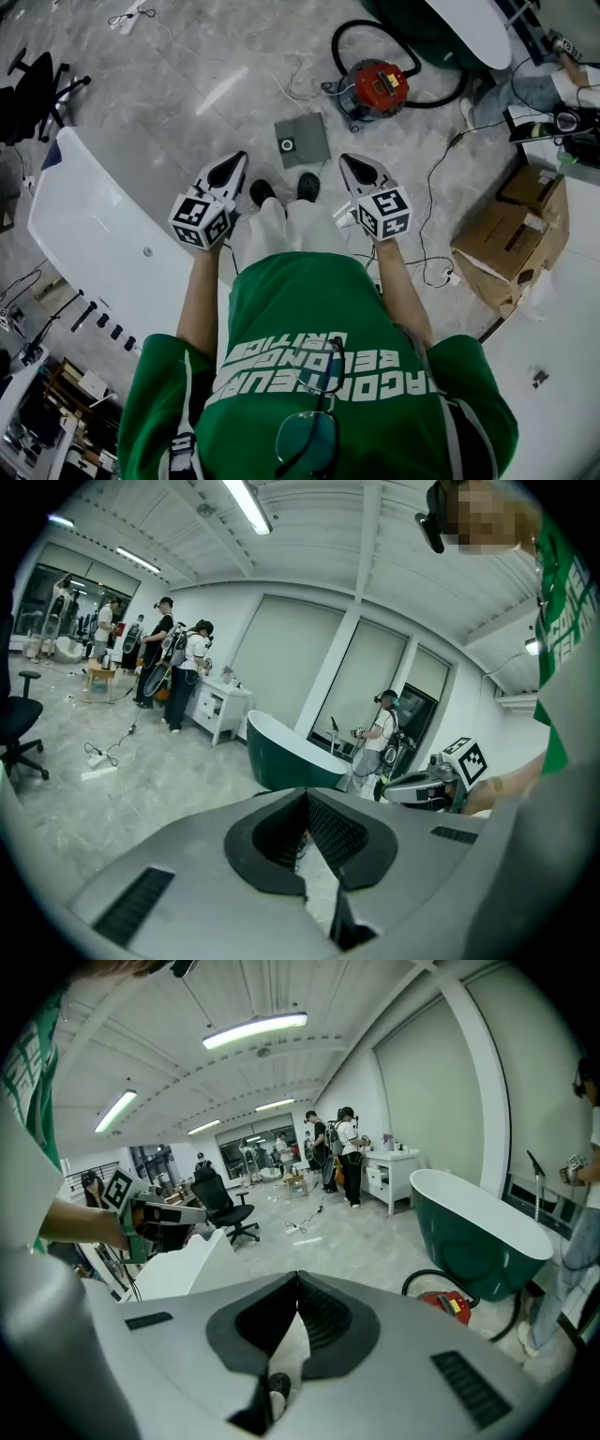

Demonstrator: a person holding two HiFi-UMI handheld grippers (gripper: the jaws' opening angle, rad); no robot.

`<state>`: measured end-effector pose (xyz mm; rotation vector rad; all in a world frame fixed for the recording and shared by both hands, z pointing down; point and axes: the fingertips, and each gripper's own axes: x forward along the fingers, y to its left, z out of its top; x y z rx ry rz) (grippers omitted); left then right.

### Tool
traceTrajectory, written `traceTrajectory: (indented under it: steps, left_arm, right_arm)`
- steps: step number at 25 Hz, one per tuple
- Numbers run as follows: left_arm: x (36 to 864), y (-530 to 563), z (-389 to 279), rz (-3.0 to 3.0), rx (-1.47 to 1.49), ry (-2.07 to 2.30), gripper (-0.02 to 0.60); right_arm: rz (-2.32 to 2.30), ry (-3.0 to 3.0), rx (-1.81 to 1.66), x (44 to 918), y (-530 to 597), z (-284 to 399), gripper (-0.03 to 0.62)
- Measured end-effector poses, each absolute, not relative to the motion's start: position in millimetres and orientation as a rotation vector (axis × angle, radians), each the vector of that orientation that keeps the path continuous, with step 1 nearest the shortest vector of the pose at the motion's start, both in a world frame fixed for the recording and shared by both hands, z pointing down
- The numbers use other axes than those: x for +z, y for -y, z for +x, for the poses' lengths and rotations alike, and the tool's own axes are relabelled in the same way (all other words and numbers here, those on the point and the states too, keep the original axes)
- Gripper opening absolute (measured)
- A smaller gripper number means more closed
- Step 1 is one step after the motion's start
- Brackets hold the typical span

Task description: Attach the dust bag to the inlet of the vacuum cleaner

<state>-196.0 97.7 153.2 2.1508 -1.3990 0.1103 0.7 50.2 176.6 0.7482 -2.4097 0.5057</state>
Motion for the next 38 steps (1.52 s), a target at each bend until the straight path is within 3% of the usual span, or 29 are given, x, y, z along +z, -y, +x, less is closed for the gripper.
traceTrajectory:
  steps: [14, 24, 38]
  left_arm:
    - [301, -67, -208, 2.094, 0.145, 1.368, 0.005]
    - [495, -55, -217, 2.120, 0.158, 1.365, 0.005]
    - [767, -24, -210, 2.242, 0.219, 1.275, 0.005]
  right_arm:
    - [0.538, 2.346, 0.508, 327, -17, -36, 0.008]
    - [0.422, 2.366, 0.389, 514, 13, -64, 0.008]
    - [0.431, 2.376, 0.362, 789, 19, -50, 0.008]
